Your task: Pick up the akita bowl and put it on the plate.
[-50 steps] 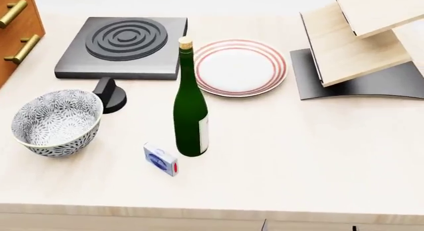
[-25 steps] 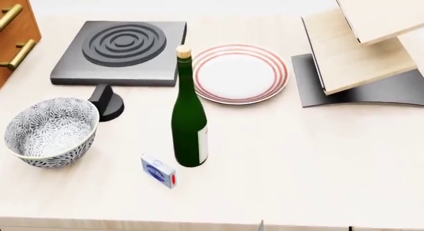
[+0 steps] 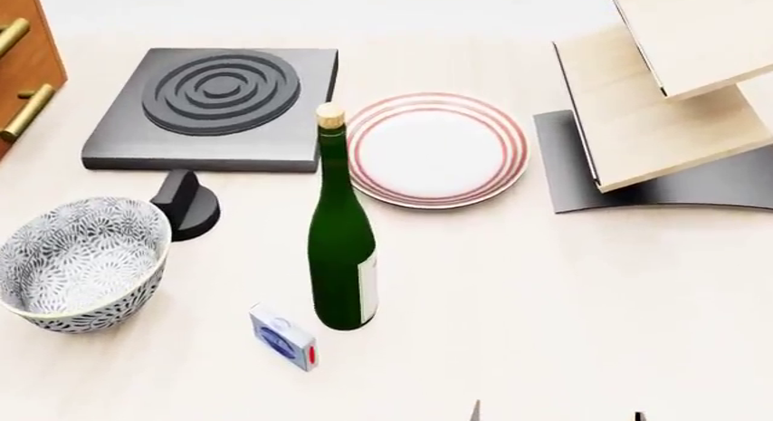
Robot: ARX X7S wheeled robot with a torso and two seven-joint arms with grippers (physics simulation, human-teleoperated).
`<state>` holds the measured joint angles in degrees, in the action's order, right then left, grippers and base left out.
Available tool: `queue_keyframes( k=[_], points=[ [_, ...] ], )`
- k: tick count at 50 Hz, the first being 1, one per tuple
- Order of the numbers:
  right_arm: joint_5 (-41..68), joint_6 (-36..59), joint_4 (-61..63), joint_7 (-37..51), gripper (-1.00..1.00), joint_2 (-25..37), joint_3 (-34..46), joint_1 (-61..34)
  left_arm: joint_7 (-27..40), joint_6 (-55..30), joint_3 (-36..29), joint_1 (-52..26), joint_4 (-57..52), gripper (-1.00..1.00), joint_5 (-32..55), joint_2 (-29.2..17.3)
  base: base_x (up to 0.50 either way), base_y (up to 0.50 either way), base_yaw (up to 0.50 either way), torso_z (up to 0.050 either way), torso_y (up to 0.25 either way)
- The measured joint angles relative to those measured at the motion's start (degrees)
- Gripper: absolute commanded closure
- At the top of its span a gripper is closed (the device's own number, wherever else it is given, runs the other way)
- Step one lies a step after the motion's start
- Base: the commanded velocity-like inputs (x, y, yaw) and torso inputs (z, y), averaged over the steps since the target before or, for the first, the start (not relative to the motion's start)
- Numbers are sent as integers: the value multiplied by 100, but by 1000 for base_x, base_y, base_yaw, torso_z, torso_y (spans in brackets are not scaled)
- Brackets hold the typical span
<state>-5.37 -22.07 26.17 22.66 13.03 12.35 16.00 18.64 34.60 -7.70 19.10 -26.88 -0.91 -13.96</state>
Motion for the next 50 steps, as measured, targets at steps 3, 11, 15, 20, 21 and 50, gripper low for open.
queue_keyframes(
  k=[3,11,15,20,21,50],
  points=[
    [-1,8,6,9,-100,9,8,-3,11,-5,-5,0,-7,-100,-3,-7,105,0,0,0,0],
    [6,21,19,25,-100,38,34,-13,42,-42,-12,-10,-26,-100,-6,-26,107,0,0,0,0],
    [9,29,24,31,-100,52,50,-20,59,-59,-14,-16,-31,-100,-6,-35,108,0,0,0,0],
    [13,39,18,37,-100,67,71,-31,82,-81,-13,-23,-29,-100,-1,-45,109,0,0,0,0],
    [16,39,17,39,-100,71,75,-33,87,-83,-13,-25,-28,-100,0,-47,109,0,0,0,0],
    [51,-35,-41,98,-100,174,167,-51,176,-111,-67,-41,-2,-100,4,-118,116,-8,0,0,0]
  ],
)
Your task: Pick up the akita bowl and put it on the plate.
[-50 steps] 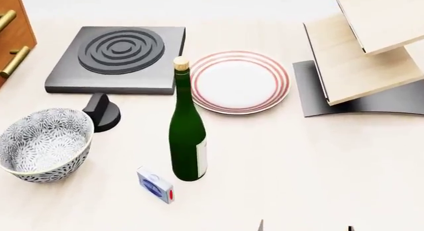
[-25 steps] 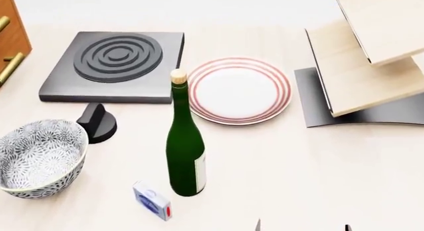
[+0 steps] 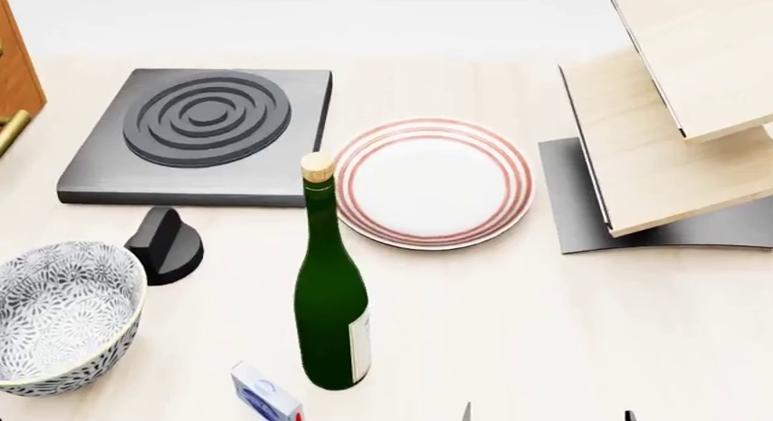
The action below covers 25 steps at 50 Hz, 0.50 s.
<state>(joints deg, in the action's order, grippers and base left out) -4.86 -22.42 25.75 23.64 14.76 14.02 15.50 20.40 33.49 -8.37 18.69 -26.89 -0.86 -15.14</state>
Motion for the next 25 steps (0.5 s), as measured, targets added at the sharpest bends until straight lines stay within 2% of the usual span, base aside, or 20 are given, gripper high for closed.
queue_keyframes(
  k=[19,25],
  points=[
    [-14,-14,11,50,-100,54,46,-10,48,-4,-33,-5,-12,-100,-5,-48,158,-41,0,0,0],
    [-30,-16,15,69,-100,64,61,-15,68,-9,-37,-2,-25,-100,-7,-64,227,-180,0,0,0]
  ],
)
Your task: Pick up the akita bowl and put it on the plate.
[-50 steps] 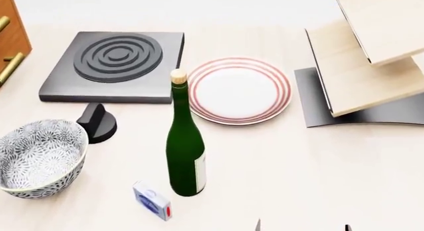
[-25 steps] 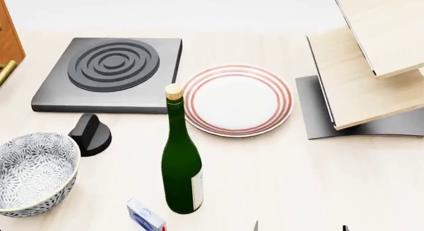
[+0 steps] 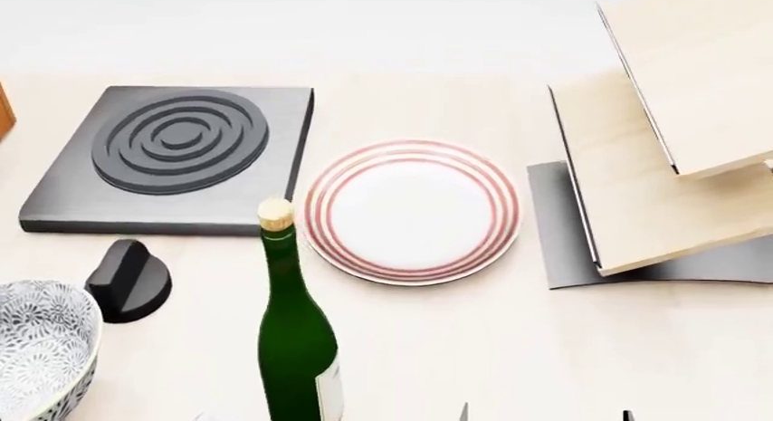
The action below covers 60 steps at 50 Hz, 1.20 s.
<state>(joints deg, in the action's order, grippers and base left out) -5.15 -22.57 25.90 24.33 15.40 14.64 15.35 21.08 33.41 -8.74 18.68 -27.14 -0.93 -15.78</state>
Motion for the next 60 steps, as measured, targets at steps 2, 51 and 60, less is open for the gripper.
queue_keyframes(
  k=[2,51,60],
  points=[
    [-3,-5,-4,7,-100,4,5,-2,6,-1,-3,0,-1,-100,-1,-4,234,-182,0,0,0],
    [-136,-22,-95,186,-100,61,132,-60,143,39,-78,-16,58,-100,-15,-101,227,-35,0,0,0],
    [-124,-18,-98,205,-100,79,148,-74,166,26,-90,-27,56,-100,-18,-118,225,0,0,0,2]
  ],
)
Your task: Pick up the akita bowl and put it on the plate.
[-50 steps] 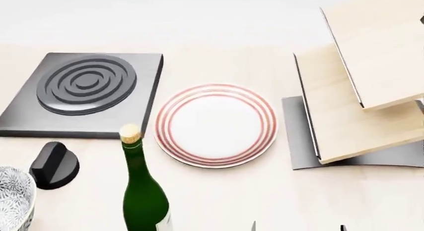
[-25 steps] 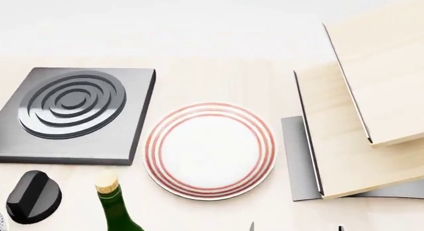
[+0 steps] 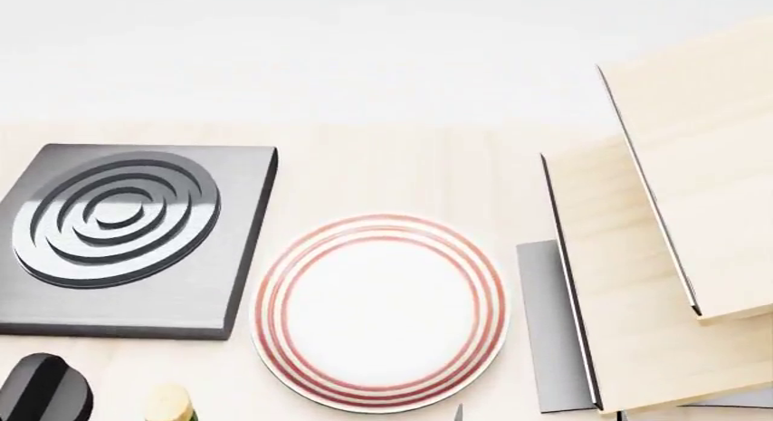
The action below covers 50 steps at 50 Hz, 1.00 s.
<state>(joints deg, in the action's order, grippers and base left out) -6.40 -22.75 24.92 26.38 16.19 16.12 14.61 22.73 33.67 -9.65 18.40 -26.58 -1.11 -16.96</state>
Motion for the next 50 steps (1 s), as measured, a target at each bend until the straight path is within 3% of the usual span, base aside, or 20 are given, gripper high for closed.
queue_keyframes(
  k=[13,29,50],
  points=[
    [24,-12,-20,25,-100,25,31,-9,35,5,-19,-2,11,-100,-10,-23,222,0,0,0,0],
    [53,-68,-85,65,-100,55,65,-38,106,-185,43,22,-111,-100,-96,-57,0,0,0,0,0],
    [66,26,-146,107,-100,69,99,-139,468,-1340,1000,235,-1395,-100,-118,-243,0,0,0,0,0]
  ],
)
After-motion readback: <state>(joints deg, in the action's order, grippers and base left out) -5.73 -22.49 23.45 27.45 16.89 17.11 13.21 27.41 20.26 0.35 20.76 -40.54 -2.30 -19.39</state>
